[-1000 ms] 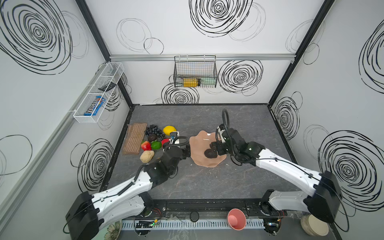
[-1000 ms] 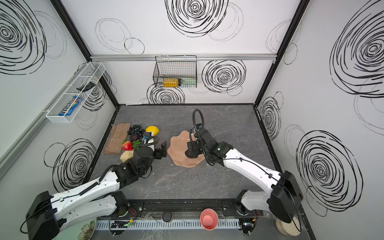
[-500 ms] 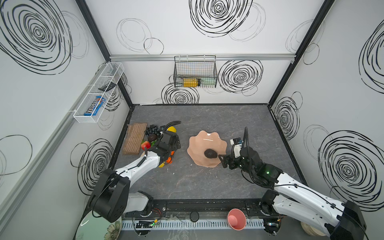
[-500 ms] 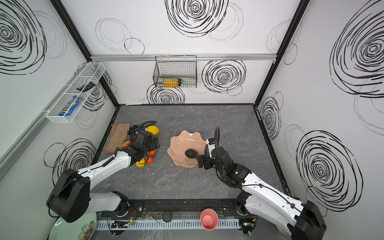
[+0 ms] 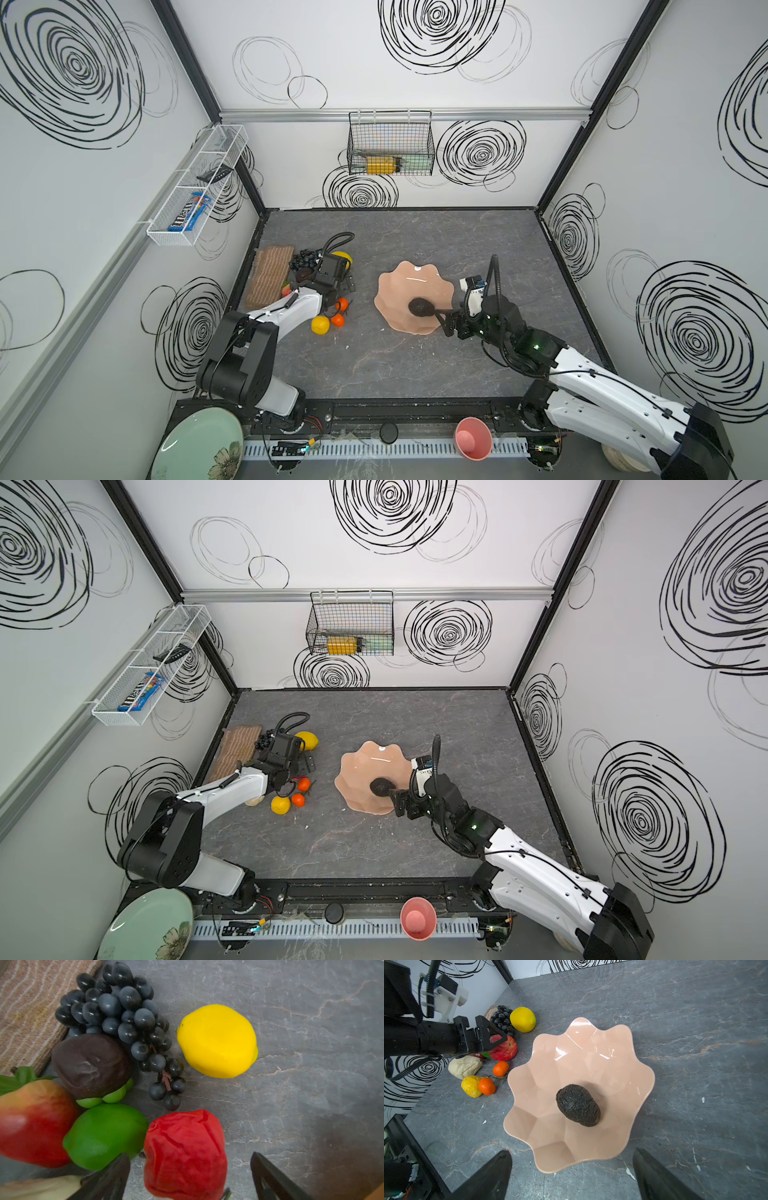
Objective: Place and organize the fake fruits in the fruit bowl
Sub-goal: 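Grasp the red apple with the left gripper while the right gripper lifts away, then carry the red apple with the left gripper toward the right gripper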
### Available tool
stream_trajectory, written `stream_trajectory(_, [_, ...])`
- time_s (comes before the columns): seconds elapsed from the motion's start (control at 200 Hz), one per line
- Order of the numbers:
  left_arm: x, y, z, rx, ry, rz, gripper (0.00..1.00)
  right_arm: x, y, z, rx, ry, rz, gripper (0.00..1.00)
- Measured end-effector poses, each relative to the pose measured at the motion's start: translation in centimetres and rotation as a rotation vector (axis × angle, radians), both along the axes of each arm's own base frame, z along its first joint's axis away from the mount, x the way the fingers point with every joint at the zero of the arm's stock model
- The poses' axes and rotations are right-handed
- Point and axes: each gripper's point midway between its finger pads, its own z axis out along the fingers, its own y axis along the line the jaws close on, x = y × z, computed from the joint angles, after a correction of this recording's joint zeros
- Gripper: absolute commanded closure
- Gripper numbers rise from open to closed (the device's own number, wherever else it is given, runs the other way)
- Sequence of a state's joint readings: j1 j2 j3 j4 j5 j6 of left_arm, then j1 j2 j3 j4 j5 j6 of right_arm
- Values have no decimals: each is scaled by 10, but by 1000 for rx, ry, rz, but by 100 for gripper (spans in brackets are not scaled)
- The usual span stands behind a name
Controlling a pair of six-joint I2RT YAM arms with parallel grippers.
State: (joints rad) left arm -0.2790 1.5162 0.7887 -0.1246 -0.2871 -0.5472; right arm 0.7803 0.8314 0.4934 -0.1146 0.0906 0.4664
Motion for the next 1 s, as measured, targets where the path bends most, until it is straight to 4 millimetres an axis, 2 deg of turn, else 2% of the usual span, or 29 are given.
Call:
stream_trajectory(0.24, [3, 5, -12, -29, 40, 5, 19, 0, 0, 2, 8, -2, -3, 5])
stream_trajectory(0.475, [5, 1, -13, -49, 45, -11, 29, -1, 1, 0, 9, 6, 2, 5])
stream_trajectory(0.811, [5, -2, -13, -57, 44, -21, 35, -1, 1, -1, 8, 9, 1, 5])
stream_trajectory(0.906, [6, -7, -7, -60, 25, -33, 36, -1, 1, -1, 12, 14, -3, 5])
stream_trajectory(1.001, [5, -17, 12, -68, -38, -61, 38, 0, -1, -1, 18, 21, -14, 5])
